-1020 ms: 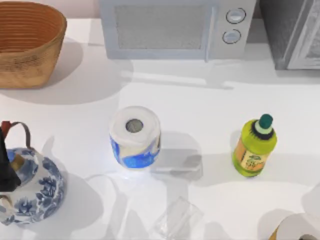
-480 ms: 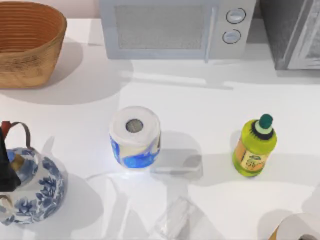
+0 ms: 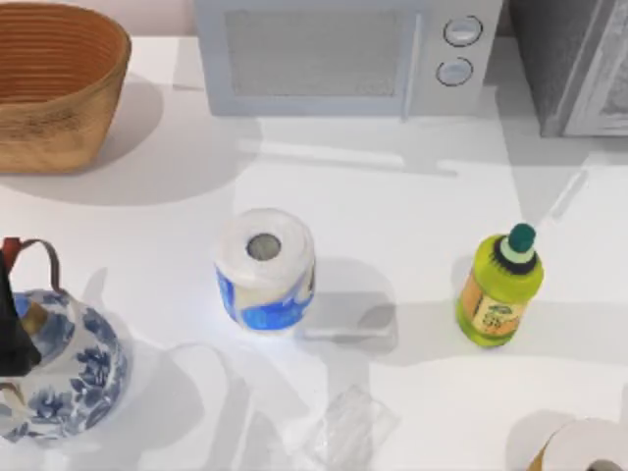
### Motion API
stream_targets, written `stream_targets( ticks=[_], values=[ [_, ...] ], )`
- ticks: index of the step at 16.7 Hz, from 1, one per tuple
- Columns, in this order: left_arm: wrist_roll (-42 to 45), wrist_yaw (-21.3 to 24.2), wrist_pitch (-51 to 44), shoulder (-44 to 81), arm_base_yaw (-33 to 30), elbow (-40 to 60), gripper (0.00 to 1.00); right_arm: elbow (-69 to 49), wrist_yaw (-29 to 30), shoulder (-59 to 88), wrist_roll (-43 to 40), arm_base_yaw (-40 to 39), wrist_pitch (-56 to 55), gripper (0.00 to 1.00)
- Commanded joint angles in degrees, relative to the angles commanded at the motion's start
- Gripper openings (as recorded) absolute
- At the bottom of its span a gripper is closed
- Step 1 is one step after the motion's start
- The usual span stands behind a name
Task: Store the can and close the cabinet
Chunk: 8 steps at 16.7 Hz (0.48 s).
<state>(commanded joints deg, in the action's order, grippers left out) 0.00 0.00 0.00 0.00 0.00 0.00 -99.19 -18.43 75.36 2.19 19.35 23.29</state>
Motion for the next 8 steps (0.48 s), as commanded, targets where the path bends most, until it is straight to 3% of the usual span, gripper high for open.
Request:
stream_targets(
  ticks=[8],
  values=[
    [0.0, 0.0, 0.0, 0.0, 0.0, 0.0, 1.00, 0.4, 33.2, -0.5, -0.6, -33.8, 1.6, 1.00]
  ],
)
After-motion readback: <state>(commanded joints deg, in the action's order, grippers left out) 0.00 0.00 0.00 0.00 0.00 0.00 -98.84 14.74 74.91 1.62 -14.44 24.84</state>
